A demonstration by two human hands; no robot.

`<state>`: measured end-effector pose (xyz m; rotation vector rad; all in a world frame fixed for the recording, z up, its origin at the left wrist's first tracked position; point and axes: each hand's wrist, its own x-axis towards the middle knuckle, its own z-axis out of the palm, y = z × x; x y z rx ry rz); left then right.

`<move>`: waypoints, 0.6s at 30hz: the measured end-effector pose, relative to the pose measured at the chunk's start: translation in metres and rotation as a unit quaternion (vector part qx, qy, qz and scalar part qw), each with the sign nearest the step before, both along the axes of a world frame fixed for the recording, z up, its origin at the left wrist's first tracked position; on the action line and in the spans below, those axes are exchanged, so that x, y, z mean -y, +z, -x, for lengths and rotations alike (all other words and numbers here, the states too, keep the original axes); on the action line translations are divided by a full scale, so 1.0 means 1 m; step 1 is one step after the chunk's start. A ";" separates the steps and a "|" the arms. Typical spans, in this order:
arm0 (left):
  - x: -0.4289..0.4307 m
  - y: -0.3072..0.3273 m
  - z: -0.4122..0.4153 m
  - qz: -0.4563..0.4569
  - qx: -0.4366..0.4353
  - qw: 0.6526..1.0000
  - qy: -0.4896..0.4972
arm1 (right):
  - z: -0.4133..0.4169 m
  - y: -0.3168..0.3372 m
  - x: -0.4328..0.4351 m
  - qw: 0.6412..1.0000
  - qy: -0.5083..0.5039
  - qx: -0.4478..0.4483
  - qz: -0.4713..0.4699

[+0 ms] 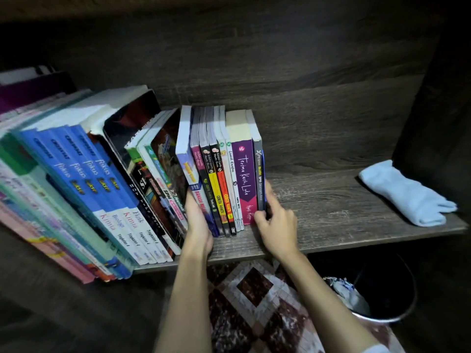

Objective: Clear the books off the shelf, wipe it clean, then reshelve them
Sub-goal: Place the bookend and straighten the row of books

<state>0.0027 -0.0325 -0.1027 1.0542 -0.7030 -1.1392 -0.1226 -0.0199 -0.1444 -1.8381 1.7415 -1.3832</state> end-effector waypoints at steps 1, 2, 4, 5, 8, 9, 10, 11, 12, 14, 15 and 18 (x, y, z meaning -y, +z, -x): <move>0.001 0.001 0.000 -0.006 0.000 1.000 0.004 | 0.000 -0.001 0.000 1.000 0.001 0.001 0.006; 0.002 0.003 0.001 -0.012 0.001 1.000 0.011 | 0.001 -0.001 0.001 1.000 0.001 0.003 0.012; 0.006 0.002 0.003 -0.026 0.005 0.999 0.036 | 0.000 -0.002 0.001 1.000 0.003 0.010 0.021; 0.009 -0.001 0.004 -0.033 0.008 0.999 0.043 | 0.000 -0.002 0.001 1.000 0.005 0.012 0.022; 0.018 -0.008 0.008 -0.051 -0.002 0.992 0.111 | 0.001 -0.002 0.001 1.000 0.001 0.006 0.016; 0.020 -0.012 0.008 -0.064 -0.027 0.987 0.143 | 0.002 -0.003 0.002 1.000 -0.002 0.004 0.014; 0.019 -0.013 0.008 -0.077 -0.036 0.982 0.169 | 0.002 -0.003 0.002 1.000 -0.004 0.004 0.014; 0.018 -0.011 0.010 -0.082 -0.033 0.976 0.197 | 0.002 -0.003 0.002 1.000 -0.003 0.004 0.015; 0.014 -0.005 0.013 -0.074 -0.024 0.971 0.226 | 0.001 -0.004 0.002 1.000 -0.001 0.003 0.014; 0.003 0.009 0.021 -0.042 0.022 0.958 0.282 | 0.002 -0.003 0.001 1.000 -0.002 0.004 0.010; -0.002 0.012 0.024 -0.012 0.053 0.953 0.299 | 0.002 -0.003 0.001 1.000 -0.002 0.004 0.008; -0.018 0.007 0.028 0.107 0.158 0.935 0.300 | 0.002 0.000 0.000 1.000 0.003 0.003 0.000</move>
